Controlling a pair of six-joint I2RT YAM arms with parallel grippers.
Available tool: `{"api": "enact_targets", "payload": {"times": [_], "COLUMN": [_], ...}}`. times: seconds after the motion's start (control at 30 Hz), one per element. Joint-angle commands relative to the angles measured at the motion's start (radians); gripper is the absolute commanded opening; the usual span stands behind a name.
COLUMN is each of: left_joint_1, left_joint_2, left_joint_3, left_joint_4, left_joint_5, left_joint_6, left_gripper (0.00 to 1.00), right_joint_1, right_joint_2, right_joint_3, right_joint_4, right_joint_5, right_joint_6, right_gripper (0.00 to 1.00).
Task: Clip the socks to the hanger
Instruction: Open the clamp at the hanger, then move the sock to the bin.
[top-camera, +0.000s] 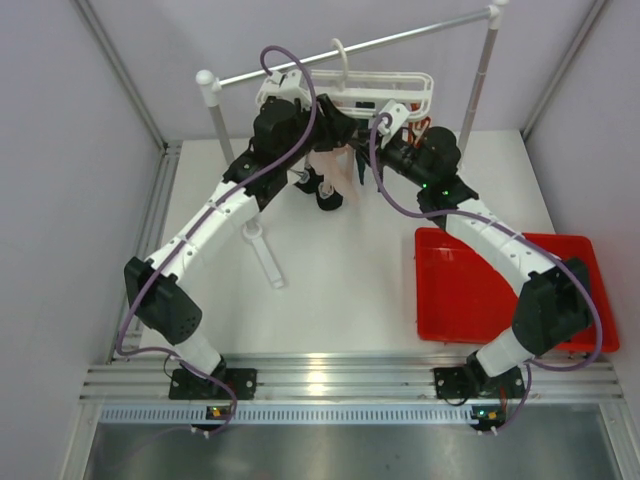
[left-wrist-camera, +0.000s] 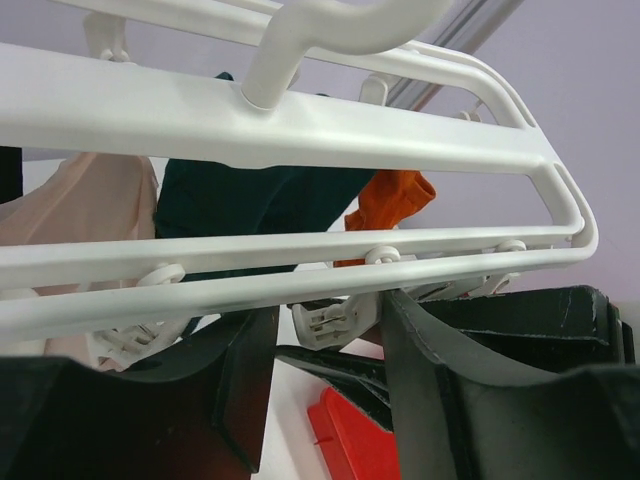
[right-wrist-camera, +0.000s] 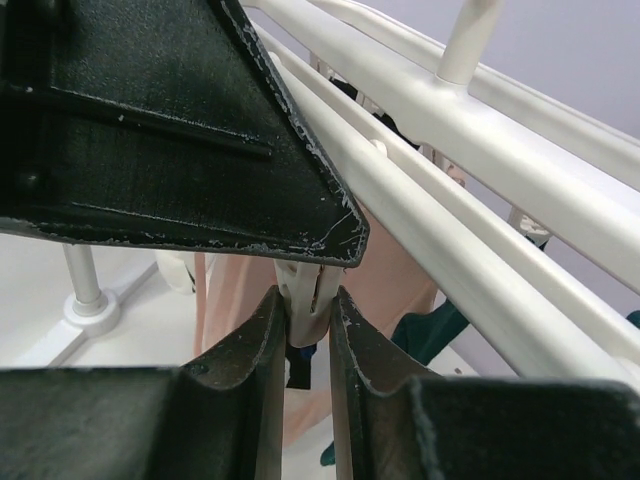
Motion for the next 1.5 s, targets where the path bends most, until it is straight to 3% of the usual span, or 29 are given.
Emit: {"api": "enact_targets", "payload": {"times": [0.0, 0.1, 0.13, 0.23, 0.27, 0.33, 0.37, 0.43, 0.6, 0.83, 0.93, 1.13, 1.27, 1.33, 1.37, 1.47], "left_joint_1": [0.002, 0.002, 0.002, 0.002, 0.002, 0.004, 0.004, 0.004, 0.008, 0.011, 0.013, 0.014, 0.014, 0.016, 0.016, 0.016], "left_joint_2": [0.007, 0.010, 0.012, 0.009, 0.006, 0.006, 0.004, 0.006, 0.009, 0.012, 0.019, 0.025, 0.030, 0.030, 0.030, 0.032], "left_joint_3": [0.060, 0.060, 0.060, 0.057, 0.056, 0.054, 0.051, 0.049, 0.048, 0.048, 0.053, 0.054, 0.059, 0.056, 0.056, 0.048], "left_joint_4": [0.066, 0.061, 0.061, 0.058, 0.057, 0.056, 0.053, 0.052, 0.056, 0.064, 0.058, 0.063, 0.060, 0.057, 0.056, 0.058], "left_joint_5": [-0.039, -0.040, -0.037, -0.034, -0.036, -0.036, -0.034, -0.034, -0.011, 0.030, 0.032, 0.062, 0.052, 0.056, 0.056, 0.056], "left_joint_6": [-0.023, -0.031, -0.032, -0.032, -0.029, -0.025, -0.025, -0.022, -0.016, -0.011, 0.003, -0.008, 0.007, 0.012, 0.014, 0.017], "left_gripper": [0.49, 0.40, 0.31, 0.17, 0.08, 0.02, 0.00, 0.00, 0.00, 0.00, 0.00, 0.00, 0.00, 0.00, 0.00, 0.00], "right_joint_1": [0.030, 0.030, 0.033, 0.031, 0.030, 0.025, 0.019, 0.004, -0.062, -0.154, -0.185, -0.205, -0.264, -0.327, -0.352, -0.454], "right_joint_2": [-0.038, -0.040, -0.040, -0.035, -0.035, -0.037, -0.038, -0.043, -0.065, -0.055, -0.061, -0.065, -0.060, -0.075, -0.092, -0.117], "right_joint_3": [0.004, 0.006, 0.007, 0.021, 0.026, 0.029, 0.030, 0.038, 0.050, 0.078, 0.086, 0.096, 0.188, 0.202, 0.208, 0.256], "right_joint_4": [0.004, 0.004, 0.002, -0.024, -0.040, -0.051, -0.057, -0.089, -0.154, -0.149, -0.192, -0.185, -0.371, -0.567, -0.658, -1.232], "right_joint_5": [-0.018, -0.024, -0.023, -0.017, -0.017, -0.018, -0.021, -0.038, -0.151, -0.347, -0.426, -0.446, -0.555, -0.641, -0.671, -0.670], "right_joint_6": [-0.027, -0.025, -0.025, -0.024, -0.024, -0.018, -0.014, -0.004, 0.056, 0.142, 0.136, 0.162, 0.093, 0.047, -0.073, -0.438], "right_gripper": [0.00, 0.00, 0.00, 0.00, 0.04, 0.13, 0.29, 0.46, 0.62, 0.63, 0.68, 0.66, 0.67, 0.73, 0.77, 0.91]}}
